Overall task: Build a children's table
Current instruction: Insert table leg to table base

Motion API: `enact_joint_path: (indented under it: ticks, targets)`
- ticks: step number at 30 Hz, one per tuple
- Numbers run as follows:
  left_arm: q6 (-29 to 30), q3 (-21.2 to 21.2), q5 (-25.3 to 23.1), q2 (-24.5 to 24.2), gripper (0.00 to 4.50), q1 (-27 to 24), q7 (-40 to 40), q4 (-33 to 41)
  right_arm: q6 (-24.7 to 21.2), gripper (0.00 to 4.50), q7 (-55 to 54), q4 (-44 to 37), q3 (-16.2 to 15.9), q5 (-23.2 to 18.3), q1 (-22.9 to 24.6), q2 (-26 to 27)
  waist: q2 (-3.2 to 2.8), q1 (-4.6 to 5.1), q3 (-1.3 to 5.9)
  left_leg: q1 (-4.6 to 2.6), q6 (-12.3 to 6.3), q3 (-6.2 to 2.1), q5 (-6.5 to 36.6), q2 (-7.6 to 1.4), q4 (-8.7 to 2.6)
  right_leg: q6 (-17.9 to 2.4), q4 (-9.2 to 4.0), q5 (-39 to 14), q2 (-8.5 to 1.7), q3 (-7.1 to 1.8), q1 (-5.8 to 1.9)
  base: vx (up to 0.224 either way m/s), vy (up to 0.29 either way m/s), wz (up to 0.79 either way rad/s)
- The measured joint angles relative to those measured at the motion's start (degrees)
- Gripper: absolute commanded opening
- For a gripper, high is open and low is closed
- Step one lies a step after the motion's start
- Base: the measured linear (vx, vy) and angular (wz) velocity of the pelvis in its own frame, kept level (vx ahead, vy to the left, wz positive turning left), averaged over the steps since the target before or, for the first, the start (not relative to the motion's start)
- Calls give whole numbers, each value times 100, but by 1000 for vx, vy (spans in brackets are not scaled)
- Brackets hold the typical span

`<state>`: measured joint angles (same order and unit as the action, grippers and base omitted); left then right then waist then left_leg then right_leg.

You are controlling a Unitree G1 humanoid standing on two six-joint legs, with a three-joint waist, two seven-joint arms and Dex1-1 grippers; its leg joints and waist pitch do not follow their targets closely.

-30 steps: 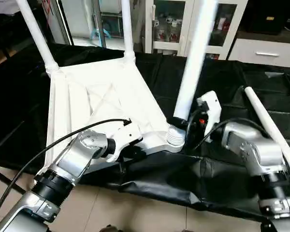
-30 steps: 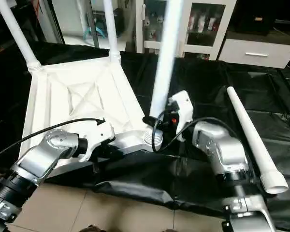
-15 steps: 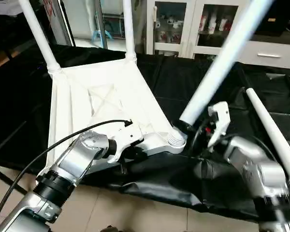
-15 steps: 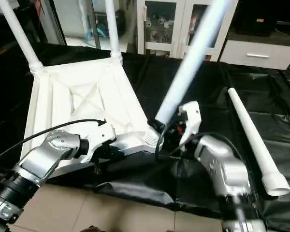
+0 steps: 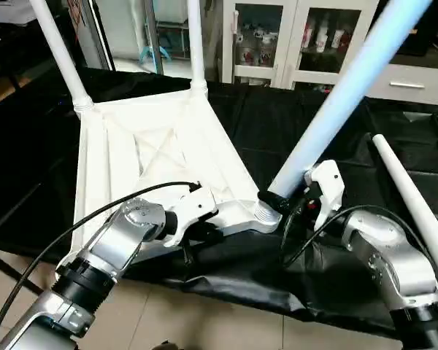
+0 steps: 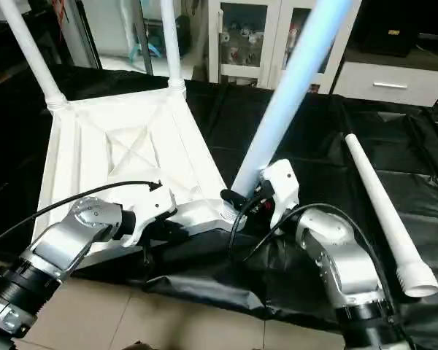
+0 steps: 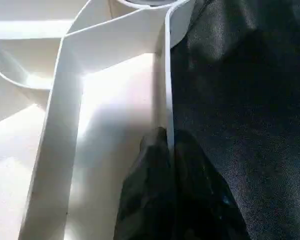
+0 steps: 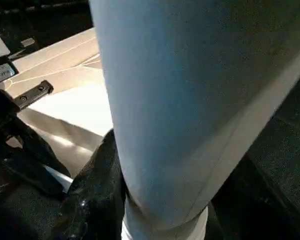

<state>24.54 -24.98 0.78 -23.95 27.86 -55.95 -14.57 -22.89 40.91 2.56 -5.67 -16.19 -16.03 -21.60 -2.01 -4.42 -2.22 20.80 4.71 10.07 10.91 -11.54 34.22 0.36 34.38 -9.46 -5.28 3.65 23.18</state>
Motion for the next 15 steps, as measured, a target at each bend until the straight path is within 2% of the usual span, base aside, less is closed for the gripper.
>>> enact_joint_path:
  ticks: [5, 7, 11, 15]
  targets:
    - [-1, 19, -4, -17, 0, -2, -1, -19, -485, 185, 271, 188, -193, 23, -474, -185, 11, 66, 0, 0, 0, -4, 0, 1, 0, 0, -1, 0, 0, 0, -6, 0, 0, 0]
    - [-1, 19, 0, -23, 0, -4, -11, -19, -542, 185, 352, 225, -232, 28, -554, -225, 12, 78, 0, 2, 0, -4, 0, 1, -1, 0, -1, 0, 0, -1, -9, 0, 0, 0]
    - [-1, 18, -3, -17, 0, -3, -23, -12, -912, 185, 749, 499, -460, 103, -1047, -409, 23, 83, 4, 10, 0, -4, 0, 0, -4, 0, 0, 0, 0, -1, -10, 0, 0, 0]
    - [0, 18, -4, -22, 0, -4, -36, -13, -1006, 185, 806, 612, -494, 116, -1136, -422, 25, 89, 6, 10, 0, -4, 0, -1, -6, 0, 0, 0, 0, -1, -12, 0, 0, 0]
